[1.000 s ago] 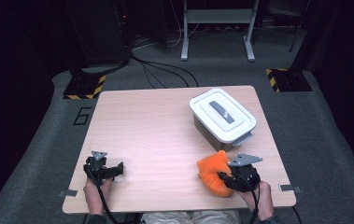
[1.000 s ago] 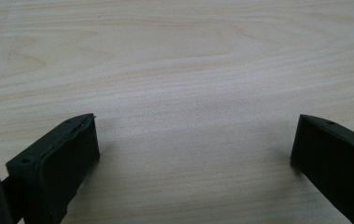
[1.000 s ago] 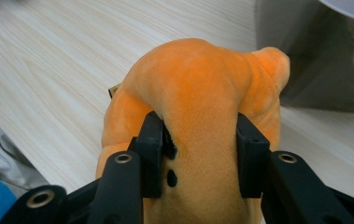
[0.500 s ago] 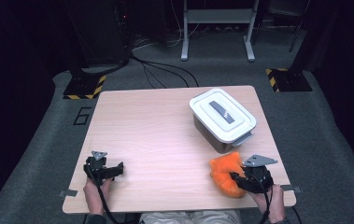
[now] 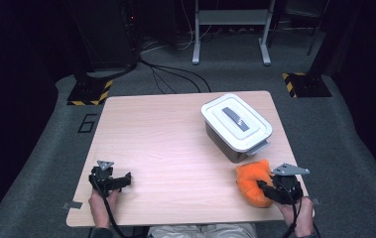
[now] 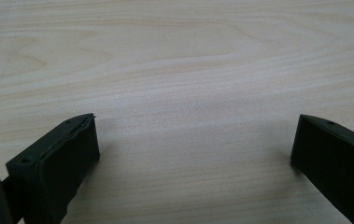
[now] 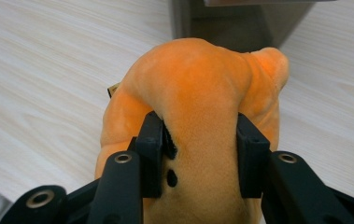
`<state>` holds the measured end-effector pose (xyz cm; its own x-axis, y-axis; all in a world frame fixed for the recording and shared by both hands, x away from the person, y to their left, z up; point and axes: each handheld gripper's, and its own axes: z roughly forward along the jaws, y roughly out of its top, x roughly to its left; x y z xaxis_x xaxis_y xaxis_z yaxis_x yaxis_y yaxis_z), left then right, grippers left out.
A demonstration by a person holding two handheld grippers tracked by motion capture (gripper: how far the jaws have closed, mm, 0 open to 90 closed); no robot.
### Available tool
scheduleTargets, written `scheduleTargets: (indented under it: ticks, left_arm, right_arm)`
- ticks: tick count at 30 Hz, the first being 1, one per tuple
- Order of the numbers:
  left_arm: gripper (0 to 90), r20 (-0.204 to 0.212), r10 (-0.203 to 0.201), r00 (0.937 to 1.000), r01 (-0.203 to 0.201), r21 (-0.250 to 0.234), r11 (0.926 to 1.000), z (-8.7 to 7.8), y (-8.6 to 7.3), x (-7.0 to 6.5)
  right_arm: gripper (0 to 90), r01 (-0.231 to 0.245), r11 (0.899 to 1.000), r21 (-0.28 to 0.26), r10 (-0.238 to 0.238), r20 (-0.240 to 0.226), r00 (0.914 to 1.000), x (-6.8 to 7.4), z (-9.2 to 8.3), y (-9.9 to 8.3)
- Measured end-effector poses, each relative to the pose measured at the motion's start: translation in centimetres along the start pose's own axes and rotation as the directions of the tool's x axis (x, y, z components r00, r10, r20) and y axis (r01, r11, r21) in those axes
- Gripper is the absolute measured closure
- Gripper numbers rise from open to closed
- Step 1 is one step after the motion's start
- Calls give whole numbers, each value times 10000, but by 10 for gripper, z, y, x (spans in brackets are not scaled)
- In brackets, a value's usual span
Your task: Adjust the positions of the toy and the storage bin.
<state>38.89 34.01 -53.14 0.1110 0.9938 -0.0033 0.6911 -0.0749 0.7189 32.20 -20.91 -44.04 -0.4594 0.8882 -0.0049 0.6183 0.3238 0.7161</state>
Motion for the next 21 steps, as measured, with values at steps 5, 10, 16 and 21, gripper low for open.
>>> scheduleTargets:
  ticks: [5,10,16,21]
  left_arm:
    - [6,2,7,10000,-7,1,10000,0,0,0]
    - [6,1,13,10000,-13,1,10000,0,0,0]
    - [6,2,11,10000,-11,2,10000,0,0,0]
    - [6,1,10,10000,-10,3,10000,0,0,0]
  right_arm:
    - [611,-288,9995,-91,290,265,9992,-9,-1,-2]
    - [612,-579,9982,-175,586,431,9974,-16,-1,-3]
    - [611,-772,9968,-207,788,901,9928,-28,-3,-4]
    - [611,-1093,9934,-343,1127,1209,9862,-39,-4,-5]
